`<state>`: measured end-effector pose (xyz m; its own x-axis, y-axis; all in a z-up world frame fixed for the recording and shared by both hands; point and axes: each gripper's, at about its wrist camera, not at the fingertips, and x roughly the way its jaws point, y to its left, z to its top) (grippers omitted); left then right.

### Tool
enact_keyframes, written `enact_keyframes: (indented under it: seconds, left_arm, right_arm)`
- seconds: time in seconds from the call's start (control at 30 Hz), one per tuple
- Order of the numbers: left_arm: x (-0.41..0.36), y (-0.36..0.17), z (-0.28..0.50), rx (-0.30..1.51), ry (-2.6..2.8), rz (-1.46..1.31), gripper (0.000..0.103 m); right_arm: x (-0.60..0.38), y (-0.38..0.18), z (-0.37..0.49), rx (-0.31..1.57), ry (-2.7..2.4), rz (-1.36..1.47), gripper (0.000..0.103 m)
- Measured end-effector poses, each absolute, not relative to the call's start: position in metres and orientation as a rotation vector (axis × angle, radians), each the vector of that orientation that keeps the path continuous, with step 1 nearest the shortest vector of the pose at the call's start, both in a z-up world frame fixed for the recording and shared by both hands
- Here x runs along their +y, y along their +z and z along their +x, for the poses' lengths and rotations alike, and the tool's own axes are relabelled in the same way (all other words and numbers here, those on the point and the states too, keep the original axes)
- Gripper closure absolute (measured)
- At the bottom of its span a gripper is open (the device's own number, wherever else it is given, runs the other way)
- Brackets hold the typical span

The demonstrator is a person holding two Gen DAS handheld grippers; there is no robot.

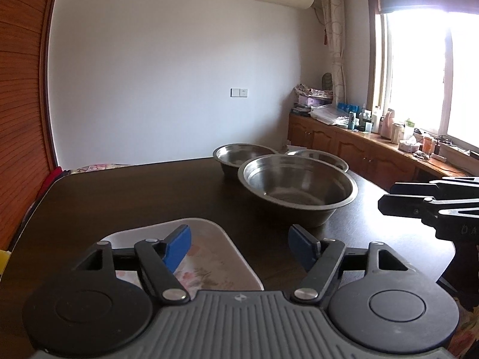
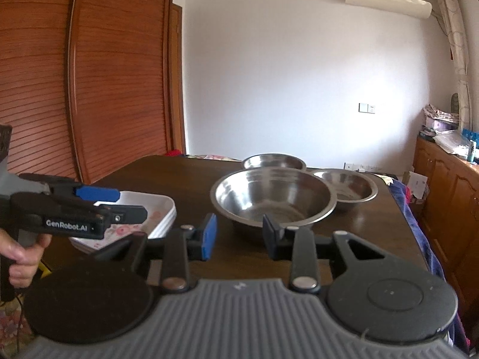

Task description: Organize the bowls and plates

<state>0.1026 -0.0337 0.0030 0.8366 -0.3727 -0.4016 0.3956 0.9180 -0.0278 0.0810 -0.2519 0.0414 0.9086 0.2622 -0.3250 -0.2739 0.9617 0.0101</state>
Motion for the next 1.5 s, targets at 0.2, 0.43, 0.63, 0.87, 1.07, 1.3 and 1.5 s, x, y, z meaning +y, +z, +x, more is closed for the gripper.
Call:
enact_keyframes:
  seconds: [0.2, 0.43, 0.63, 0.87, 1.07, 1.3, 1.5]
  left_arm:
    - [-0.043, 0.005, 0.116, 0.412, -0.419, 0.029, 0.003]
    - [-0.059, 0.010, 0.141, 0.402, -0.419, 0.011, 0.003]
    - [-0.069, 0.014, 0.170, 0.415, -0.413, 0.001, 0.007]
    - [-0.083, 0.011, 0.197, 0.459, -0.413, 0.019, 0.017]
    - [-0.090, 0.005, 0.214, 0.496, -0.401, 0.056, 0.022]
    - [-0.092, 0.001, 0.229, 0.542, -0.406, 0.072, 0.022]
    - [-0.096, 0.001, 0.236, 0.584, -0.447, 0.065, 0.038]
  right_arm:
    - [-0.265, 0.041, 0.092, 0.325, 0.262, -0.019, 0.066]
    - [-0.283, 0.041, 0.119, 0.318, 0.243, -0.018, 0.053]
    - [-0.300, 0.035, 0.154, 0.341, 0.236, -0.015, 0.052]
    - [-0.315, 0.032, 0.190, 0.375, 0.235, -0.025, 0.051]
    - [-0.324, 0.024, 0.213, 0.447, 0.257, 0.005, 0.052]
    - [-0.329, 0.016, 0.225, 0.510, 0.277, 0.035, 0.052]
    - [-0.327, 0.015, 0.226, 0.532, 0.306, 0.051, 0.052]
